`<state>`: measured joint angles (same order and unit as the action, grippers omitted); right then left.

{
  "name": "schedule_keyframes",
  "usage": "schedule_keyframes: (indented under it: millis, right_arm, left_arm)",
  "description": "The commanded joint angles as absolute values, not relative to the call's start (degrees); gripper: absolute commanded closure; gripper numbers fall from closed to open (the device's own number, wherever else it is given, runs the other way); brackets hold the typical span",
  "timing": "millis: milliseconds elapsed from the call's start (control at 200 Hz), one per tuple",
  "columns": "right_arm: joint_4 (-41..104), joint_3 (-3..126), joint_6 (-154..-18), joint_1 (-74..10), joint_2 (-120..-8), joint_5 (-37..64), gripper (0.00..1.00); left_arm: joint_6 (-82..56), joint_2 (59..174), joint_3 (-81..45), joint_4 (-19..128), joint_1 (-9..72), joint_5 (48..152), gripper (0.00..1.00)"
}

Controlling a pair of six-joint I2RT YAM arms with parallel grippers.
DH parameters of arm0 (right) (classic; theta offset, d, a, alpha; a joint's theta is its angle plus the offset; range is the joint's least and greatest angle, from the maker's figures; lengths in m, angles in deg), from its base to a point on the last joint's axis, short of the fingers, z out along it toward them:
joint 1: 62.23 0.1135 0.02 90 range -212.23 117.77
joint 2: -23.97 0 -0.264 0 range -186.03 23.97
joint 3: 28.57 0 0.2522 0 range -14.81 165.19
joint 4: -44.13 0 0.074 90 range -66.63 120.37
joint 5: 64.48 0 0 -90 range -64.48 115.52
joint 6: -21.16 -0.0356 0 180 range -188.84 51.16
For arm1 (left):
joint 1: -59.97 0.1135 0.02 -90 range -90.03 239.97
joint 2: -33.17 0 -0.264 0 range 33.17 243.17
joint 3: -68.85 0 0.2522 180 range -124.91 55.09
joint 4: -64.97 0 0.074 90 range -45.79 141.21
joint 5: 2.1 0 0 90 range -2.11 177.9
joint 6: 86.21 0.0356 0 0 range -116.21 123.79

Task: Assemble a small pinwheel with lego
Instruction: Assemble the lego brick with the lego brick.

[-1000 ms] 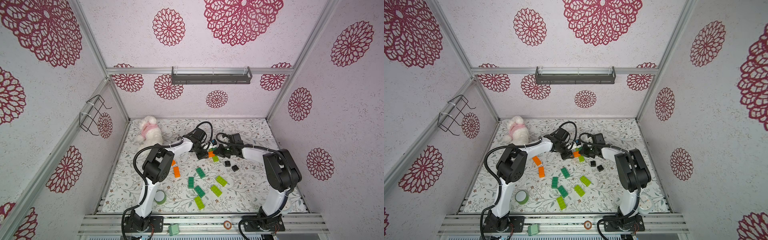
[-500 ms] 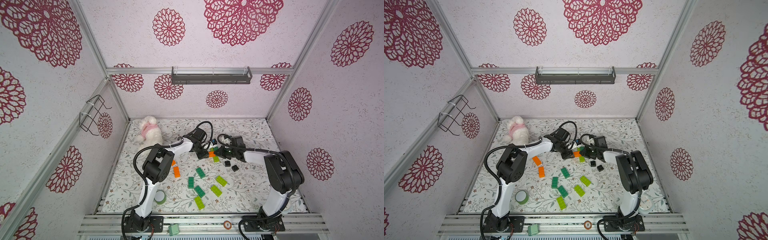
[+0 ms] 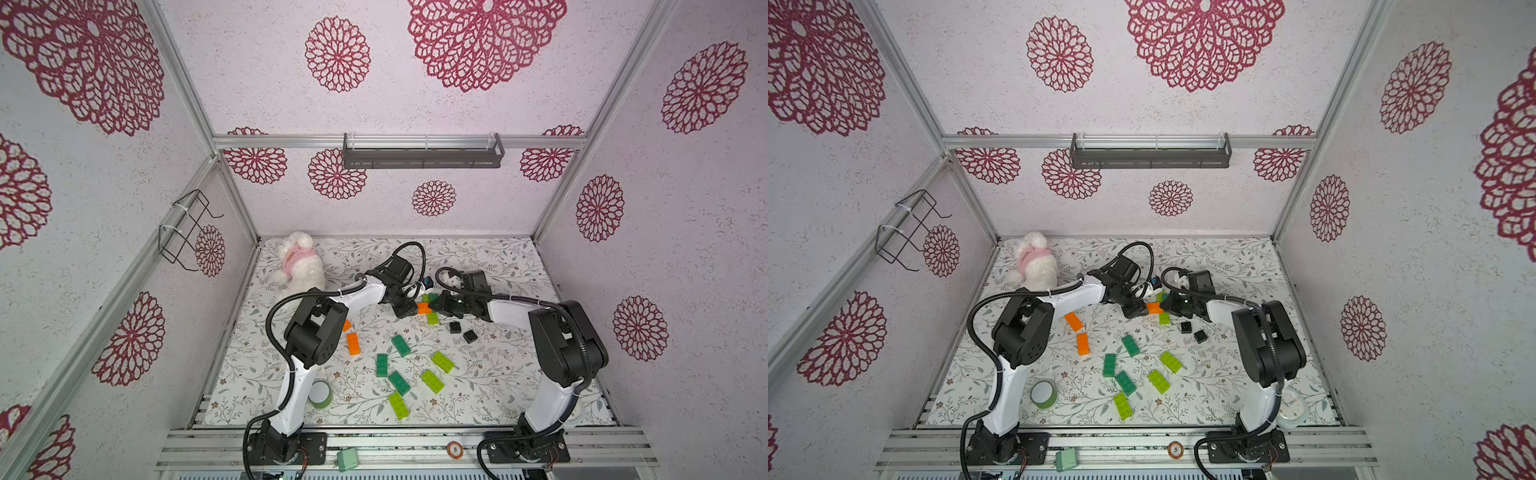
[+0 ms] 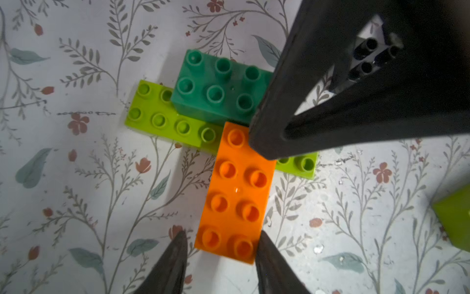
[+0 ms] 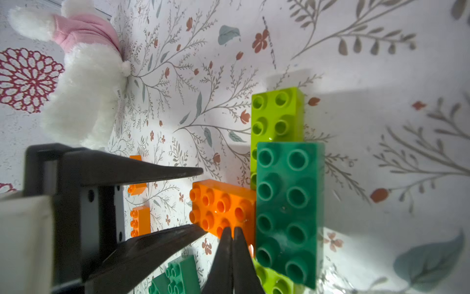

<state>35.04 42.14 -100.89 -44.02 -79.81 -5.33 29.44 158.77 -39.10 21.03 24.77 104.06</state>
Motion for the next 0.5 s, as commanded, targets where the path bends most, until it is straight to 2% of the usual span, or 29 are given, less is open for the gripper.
schedule_keyframes:
  millis: [0,265,495]
  right_arm:
    - [28.08,44.59,-99.86,-44.40,-81.17,-5.13,0.93]
    - [26.11,49.07,-99.85,-44.42,-79.24,-7.61,0.77]
    - [21.51,45.77,-98.04,-44.43,-70.80,-5.34,0.64]
  left_arm:
    - [28.12,153.69,-37.81,24.49,25.17,104.48,0.53]
    - [19.02,146.31,-29.33,34.31,26.55,105.92,0.52]
    - [5.13,130.69,-16.05,48.64,26.49,103.88,0.52]
